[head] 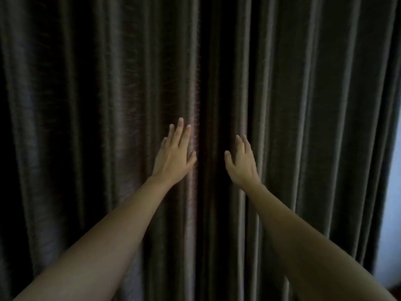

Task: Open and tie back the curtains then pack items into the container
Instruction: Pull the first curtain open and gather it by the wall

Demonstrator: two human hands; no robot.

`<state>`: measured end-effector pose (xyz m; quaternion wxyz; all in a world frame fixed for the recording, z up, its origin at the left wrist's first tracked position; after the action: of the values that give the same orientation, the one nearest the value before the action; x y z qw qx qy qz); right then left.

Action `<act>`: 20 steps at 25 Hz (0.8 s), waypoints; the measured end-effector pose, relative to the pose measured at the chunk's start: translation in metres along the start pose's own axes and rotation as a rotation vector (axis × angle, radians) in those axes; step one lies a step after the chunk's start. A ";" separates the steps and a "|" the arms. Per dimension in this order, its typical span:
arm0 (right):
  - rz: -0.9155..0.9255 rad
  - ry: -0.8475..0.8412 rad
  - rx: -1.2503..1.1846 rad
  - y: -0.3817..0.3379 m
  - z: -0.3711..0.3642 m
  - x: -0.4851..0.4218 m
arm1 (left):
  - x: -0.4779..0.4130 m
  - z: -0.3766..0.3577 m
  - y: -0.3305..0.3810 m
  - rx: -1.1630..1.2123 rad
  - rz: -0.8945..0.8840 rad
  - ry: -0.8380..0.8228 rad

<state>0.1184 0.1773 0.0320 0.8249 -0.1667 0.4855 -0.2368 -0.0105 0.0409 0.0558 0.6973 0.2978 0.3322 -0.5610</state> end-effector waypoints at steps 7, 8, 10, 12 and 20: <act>0.008 -0.032 -0.234 0.028 0.002 -0.099 | -0.077 -0.019 -0.021 -0.054 0.176 0.246; 0.008 -0.061 -0.350 0.029 -0.007 -0.112 | -0.089 -0.023 -0.026 -0.050 0.183 0.248; 0.052 -0.089 -0.534 0.030 -0.025 -0.136 | -0.109 -0.030 -0.037 0.019 0.221 0.268; 0.167 -0.113 -0.496 0.025 -0.044 -0.152 | -0.123 -0.027 -0.049 0.053 0.238 0.321; 0.663 -0.198 -0.358 -0.028 -0.147 -0.166 | -0.135 0.020 -0.090 0.056 0.255 0.475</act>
<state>-0.0867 0.2385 0.0962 0.8573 -0.1638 0.4649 0.1484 -0.1167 0.0868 0.1718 0.6565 0.4797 0.4305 -0.3919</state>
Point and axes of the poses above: each hand's wrist, its own x-axis away from the middle knuckle, its own z-axis out of the back of the hand, y = z × x, the point moved 7 cm from there along -x, towards the middle knuckle, and after that the axes turned 1 degree about x, right-handed, at the moved point
